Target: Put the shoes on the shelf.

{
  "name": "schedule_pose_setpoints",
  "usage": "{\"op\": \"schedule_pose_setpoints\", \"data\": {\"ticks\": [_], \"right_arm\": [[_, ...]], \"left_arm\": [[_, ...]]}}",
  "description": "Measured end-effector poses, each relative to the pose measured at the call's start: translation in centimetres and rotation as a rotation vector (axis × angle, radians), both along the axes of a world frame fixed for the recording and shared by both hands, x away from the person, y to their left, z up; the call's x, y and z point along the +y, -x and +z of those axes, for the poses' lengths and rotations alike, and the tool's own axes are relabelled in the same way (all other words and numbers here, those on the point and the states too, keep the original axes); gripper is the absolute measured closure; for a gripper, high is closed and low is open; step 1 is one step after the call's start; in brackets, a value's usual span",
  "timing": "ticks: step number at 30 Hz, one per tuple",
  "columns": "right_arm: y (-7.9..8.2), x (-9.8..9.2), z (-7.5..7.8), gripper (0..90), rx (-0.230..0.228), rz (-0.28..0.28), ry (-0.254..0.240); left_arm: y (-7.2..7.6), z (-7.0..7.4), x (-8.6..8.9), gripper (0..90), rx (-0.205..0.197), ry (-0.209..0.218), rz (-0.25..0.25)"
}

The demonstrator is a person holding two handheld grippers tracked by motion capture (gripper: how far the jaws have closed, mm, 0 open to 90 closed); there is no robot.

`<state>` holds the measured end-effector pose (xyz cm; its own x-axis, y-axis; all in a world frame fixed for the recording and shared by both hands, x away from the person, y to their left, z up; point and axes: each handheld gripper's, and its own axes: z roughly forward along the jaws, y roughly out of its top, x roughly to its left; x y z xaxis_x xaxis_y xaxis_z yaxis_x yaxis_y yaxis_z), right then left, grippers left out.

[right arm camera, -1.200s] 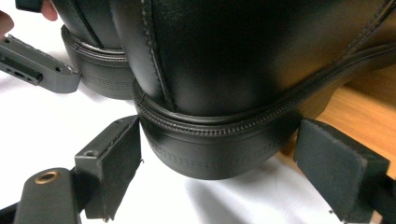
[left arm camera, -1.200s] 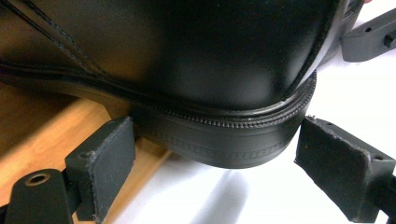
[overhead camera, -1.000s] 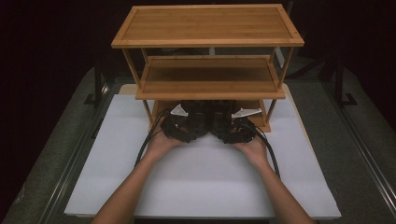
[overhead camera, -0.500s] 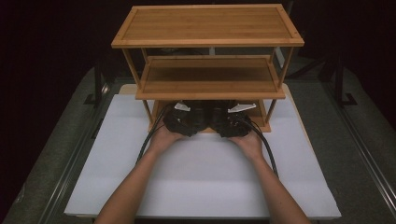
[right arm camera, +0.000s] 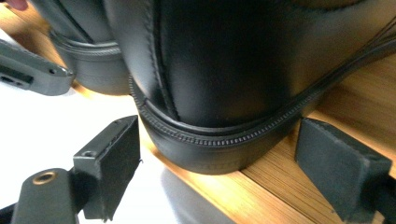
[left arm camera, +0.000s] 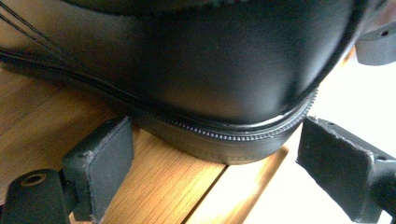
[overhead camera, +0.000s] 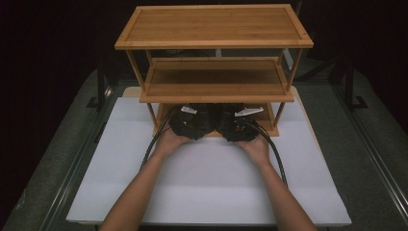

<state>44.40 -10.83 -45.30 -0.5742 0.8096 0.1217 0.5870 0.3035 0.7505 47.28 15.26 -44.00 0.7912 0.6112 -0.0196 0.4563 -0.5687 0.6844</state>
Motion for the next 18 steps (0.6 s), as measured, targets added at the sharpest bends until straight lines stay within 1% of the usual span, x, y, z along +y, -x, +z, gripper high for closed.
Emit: {"op": "schedule_pose_setpoints", "data": {"ticks": [1, 2, 5, 7, 9, 10, 11, 12, 14, 15, 16, 17, 18], "right_arm": [[0.1, -0.2, 0.1, 14.4, -0.006, 0.006, -0.003], [0.2, -0.4, 0.3, 14.4, -0.013, 0.003, -0.001], [0.7, -0.8, 0.8, 14.0, -0.017, 0.012, -0.025], [1.2, -1.0, 1.2, 13.5, -0.027, 0.019, -0.019], [1.7, -1.2, 1.5, 13.1, -0.034, 0.029, -0.019], [2.0, -1.3, 1.6, 13.0, -0.036, 0.028, -0.011], [2.2, -1.4, 1.7, 12.6, -0.037, 0.023, -0.003], [2.4, -1.5, 1.8, 10.9, -0.031, 0.025, 0.006], [2.7, -1.8, 1.9, 9.4, -0.025, 0.027, 0.002], [2.9, -1.9, 2.0, 9.2, -0.027, 0.029, 0.001], [3.0, -2.0, 2.1, 8.1, -0.027, 0.022, 0.013], [3.2, -2.1, 2.2, 6.9, -0.025, 0.024, 0.019], [3.3, -2.2, 2.3, 5.6, -0.022, 0.024, 0.014]], "left_arm": [[0.1, 0.1, 0.1, 10.6, -0.002, 0.006, 0.000], [0.2, 0.4, 0.1, 10.6, 0.008, 0.004, -0.001], [0.6, 0.5, 0.3, 8.5, 0.016, 0.012, 0.005], [1.0, 0.7, 0.6, 8.4, 0.001, 0.018, 0.006], [1.5, 1.0, 1.0, 8.4, -0.003, 0.028, 0.000], [1.7, 1.1, 1.1, 8.4, 0.002, 0.034, -0.004], [1.9, 1.3, 1.3, 8.3, -0.001, 0.032, -0.014], [2.0, 1.4, 1.4, 8.4, 0.000, 0.030, -0.010], [2.4, 1.7, 1.8, 8.3, 0.001, 0.035, 0.001], [2.6, 1.9, 1.9, 8.3, -0.004, 0.030, -0.001], [2.8, 2.1, 2.1, 8.3, -0.009, 0.023, -0.008], [3.1, 2.1, 2.2, 8.4, -0.002, 0.029, -0.005], [3.3, 2.3, 2.5, 8.3, -0.013, 0.023, -0.014]]}}
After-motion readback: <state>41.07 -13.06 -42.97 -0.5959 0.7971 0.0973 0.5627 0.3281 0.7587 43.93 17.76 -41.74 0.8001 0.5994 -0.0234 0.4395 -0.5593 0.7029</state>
